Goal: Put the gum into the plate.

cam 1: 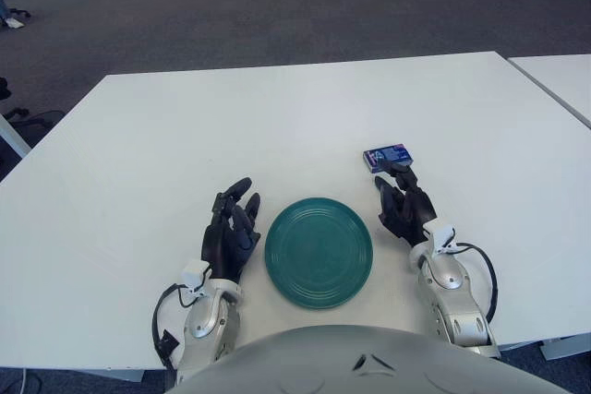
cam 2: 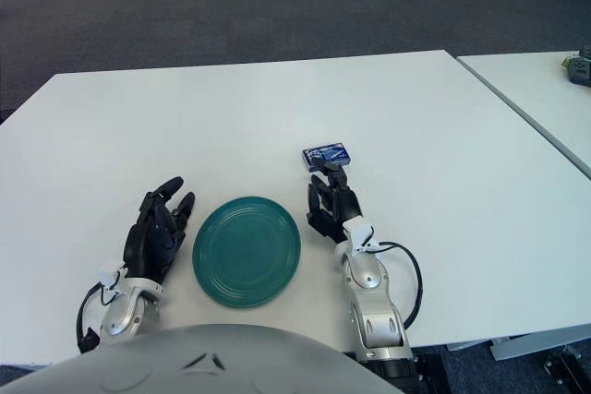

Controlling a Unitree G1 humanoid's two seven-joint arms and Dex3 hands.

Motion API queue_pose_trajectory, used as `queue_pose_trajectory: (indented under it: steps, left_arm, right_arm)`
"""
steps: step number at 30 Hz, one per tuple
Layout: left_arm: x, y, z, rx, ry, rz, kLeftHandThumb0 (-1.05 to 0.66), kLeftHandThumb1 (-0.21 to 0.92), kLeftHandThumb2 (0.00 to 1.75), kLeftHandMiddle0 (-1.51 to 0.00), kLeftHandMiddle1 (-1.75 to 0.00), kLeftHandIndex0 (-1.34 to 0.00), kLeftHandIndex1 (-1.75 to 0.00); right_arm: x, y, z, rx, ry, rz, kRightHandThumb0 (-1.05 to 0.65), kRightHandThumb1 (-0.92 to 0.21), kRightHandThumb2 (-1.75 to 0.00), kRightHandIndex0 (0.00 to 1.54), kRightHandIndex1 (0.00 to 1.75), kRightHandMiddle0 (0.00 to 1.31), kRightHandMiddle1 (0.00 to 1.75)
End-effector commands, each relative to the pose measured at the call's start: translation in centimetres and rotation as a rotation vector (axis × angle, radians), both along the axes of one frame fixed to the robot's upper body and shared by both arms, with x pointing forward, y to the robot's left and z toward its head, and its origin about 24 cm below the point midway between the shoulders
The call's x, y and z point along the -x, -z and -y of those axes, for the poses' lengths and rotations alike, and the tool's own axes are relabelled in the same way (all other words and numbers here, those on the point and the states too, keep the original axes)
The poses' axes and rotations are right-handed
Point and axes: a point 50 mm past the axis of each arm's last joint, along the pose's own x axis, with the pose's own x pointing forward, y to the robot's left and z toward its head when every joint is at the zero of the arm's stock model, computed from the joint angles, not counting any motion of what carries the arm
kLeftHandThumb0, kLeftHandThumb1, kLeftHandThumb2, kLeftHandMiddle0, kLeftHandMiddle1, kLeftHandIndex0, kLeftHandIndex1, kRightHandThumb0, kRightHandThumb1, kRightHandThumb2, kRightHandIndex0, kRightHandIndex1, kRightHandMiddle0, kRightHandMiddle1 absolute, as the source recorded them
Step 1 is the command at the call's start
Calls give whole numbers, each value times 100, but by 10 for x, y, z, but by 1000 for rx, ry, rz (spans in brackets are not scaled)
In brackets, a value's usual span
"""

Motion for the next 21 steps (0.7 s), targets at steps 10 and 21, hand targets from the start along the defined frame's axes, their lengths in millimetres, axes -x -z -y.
queue_pose_trajectory:
  steps: [10, 21]
  left_arm:
    - [-4, -1, 8, 26, -5, -3, -96, 92, 87, -55, -2, -20, -100]
    - [-8, -1, 18, 1, 18, -13, -94, 92, 87, -57, -3, -26, -106]
  right_arm:
    - [-37, -37, 6, 3, -57, 60, -55, -92, -74, 51, 4, 0, 74]
    - [-84, -88, 13, 268, -113, 365, -56, -92, -64, 56, 6, 0, 79]
